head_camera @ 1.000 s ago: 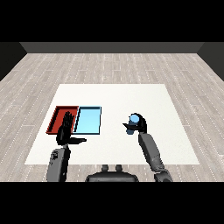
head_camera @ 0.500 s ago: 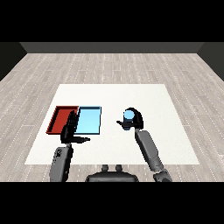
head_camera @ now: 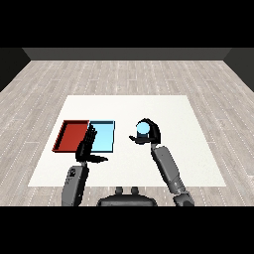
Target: Pick the blue can and put it in the blue box
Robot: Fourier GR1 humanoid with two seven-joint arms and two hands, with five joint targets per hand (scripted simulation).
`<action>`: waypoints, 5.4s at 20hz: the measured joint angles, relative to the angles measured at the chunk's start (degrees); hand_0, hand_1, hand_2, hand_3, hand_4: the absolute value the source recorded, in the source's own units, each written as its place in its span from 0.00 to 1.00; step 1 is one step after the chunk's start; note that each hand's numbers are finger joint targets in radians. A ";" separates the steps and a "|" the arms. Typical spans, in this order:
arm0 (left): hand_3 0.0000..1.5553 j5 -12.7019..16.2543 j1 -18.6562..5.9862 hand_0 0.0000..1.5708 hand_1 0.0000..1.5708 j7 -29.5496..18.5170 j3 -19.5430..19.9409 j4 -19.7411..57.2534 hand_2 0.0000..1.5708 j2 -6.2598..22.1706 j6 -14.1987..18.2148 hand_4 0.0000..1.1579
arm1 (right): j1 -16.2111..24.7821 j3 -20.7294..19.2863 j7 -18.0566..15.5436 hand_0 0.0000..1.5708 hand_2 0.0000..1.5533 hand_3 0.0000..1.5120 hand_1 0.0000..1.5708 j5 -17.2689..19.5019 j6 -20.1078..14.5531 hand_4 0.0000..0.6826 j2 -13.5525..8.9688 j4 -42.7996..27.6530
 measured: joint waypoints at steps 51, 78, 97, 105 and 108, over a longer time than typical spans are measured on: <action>0.00 8.40 -19.40 0.00 0.00 -0.29 -23.92 21.84 0.00 -0.42 21.40 0.00 | -3.75 14.76 -1.59 0.94 0.94 0.94 0.94 -3.87 -4.37 0.86 0.19 -0.49; 0.27 8.15 -27.13 0.47 0.47 -1.34 -29.29 30.67 0.46 1.07 32.03 0.60 | -6.60 19.40 -2.55 0.94 0.94 0.93 0.94 -8.64 -6.55 0.85 -1.04 0.85; 0.94 14.95 -27.15 1.00 1.00 -11.98 -29.83 31.40 0.99 -0.01 38.56 0.90 | -3.74 18.30 0.50 0.00 0.00 0.00 0.00 -8.66 -6.01 0.00 -0.46 -2.88; 0.95 15.05 -26.83 1.00 1.00 -16.48 -28.65 32.42 1.00 -0.29 38.66 0.99 | -2.99 16.73 0.38 0.00 0.00 0.00 0.00 -6.83 -6.53 0.00 -0.10 -3.08; 0.95 13.43 -27.56 1.00 1.00 -17.40 -27.53 33.57 1.00 -0.35 39.36 0.99 | -1.28 14.95 -0.02 0.00 0.00 0.00 0.00 -6.38 -5.74 0.00 -0.81 -4.79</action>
